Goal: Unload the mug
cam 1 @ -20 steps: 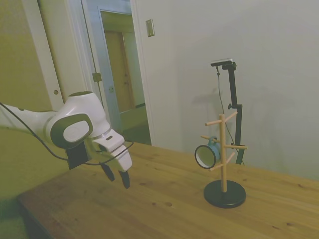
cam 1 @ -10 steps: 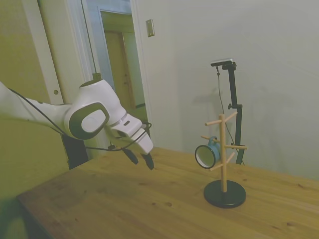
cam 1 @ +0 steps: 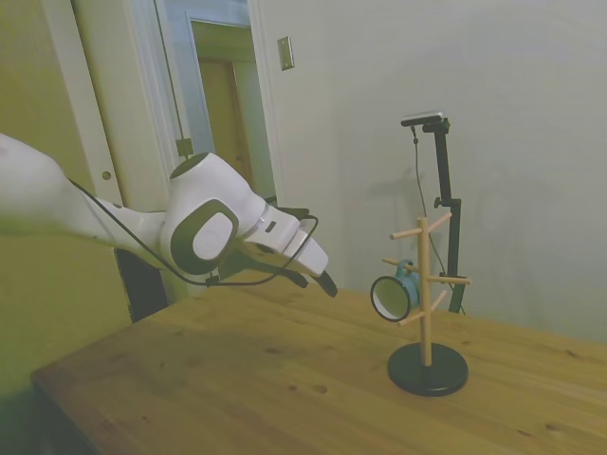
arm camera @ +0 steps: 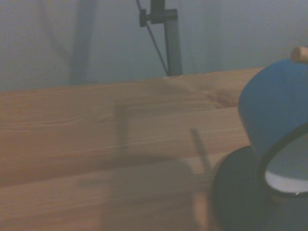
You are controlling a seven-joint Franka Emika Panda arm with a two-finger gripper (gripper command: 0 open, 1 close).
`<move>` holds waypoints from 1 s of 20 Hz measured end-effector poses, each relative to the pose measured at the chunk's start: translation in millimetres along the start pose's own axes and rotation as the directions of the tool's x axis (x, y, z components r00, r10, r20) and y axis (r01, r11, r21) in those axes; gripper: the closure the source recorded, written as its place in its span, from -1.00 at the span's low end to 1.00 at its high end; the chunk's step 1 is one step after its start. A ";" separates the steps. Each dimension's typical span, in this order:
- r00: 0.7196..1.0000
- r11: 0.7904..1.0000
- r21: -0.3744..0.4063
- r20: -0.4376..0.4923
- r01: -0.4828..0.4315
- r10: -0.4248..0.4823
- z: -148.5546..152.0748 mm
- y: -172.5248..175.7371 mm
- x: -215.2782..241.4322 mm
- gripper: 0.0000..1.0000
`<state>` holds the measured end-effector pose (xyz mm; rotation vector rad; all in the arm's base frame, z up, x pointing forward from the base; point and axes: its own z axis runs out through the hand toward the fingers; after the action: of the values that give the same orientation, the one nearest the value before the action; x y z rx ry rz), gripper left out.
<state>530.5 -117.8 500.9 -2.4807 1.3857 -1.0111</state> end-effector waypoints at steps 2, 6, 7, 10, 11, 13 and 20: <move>0.999 1.000 -0.001 -0.031 -0.023 0.023 6.2 2.3 12.1 -1.00; 0.995 0.998 0.002 -0.077 -0.061 0.061 14.9 3.1 28.2 -1.00; 0.994 0.998 0.001 -0.085 -0.067 0.067 18.0 3.4 30.0 -1.00; 0.990 0.996 0.002 -0.108 -0.091 0.091 28.7 4.1 35.2 -1.00; 0.988 0.995 0.003 -0.116 -0.099 0.099 32.0 4.4 37.3 -1.00; 0.986 0.994 0.003 -0.123 -0.112 0.112 38.0 3.9 41.3 -1.00; 0.982 0.990 0.019 -0.132 -0.137 0.139 66.7 -0.3 55.8 -1.00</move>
<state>591.1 -175.6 477.2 -2.3103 1.5625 -1.1677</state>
